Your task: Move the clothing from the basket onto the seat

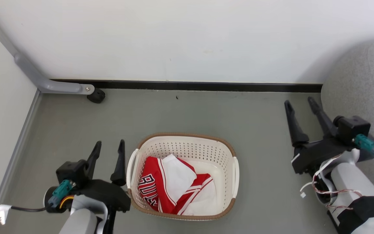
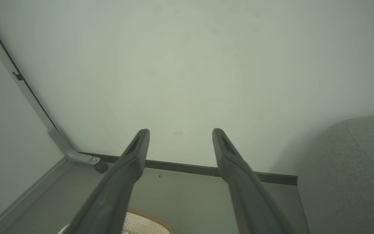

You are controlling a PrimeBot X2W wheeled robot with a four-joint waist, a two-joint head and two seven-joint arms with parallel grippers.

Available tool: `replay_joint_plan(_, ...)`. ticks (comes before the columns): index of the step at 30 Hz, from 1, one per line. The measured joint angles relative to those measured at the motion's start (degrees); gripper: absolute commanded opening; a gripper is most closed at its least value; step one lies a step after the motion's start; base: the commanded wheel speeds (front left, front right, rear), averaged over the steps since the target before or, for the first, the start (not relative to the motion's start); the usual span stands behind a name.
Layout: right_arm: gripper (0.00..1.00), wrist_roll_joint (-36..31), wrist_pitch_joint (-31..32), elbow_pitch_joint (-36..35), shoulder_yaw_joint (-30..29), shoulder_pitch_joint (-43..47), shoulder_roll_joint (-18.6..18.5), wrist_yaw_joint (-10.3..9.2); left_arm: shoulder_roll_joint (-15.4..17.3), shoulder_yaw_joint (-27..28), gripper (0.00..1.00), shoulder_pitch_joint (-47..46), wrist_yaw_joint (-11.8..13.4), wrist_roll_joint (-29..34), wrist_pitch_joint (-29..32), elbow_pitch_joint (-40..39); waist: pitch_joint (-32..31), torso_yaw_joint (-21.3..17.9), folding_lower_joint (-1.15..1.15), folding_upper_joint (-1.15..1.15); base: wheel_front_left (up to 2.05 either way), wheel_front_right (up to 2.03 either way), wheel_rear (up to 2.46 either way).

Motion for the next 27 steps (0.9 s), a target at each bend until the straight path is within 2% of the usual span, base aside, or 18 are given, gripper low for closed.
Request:
replay_joint_plan(15, 1.0, 0.0, 0.0, -1.55, -0.35, 8.72, 2.63, -1.08, 0.62, 3.71, 1.0, 6.59, 0.41, 3.21, 0.0, -2.2, -2.3, -2.39, 0.01, 0.01, 0.0, 0.0, 0.0)
replay_joint_plan(27, 1.0, 0.0, 0.0, -4.63, -2.66, 14.71, 3.38, -3.13, -0.22, 5.43, 1.0, 12.41, 0.41, 6.47, 0.0, -4.45, -4.37, -3.47, 0.0, 0.0, 0.0, 0.0, 0.0)
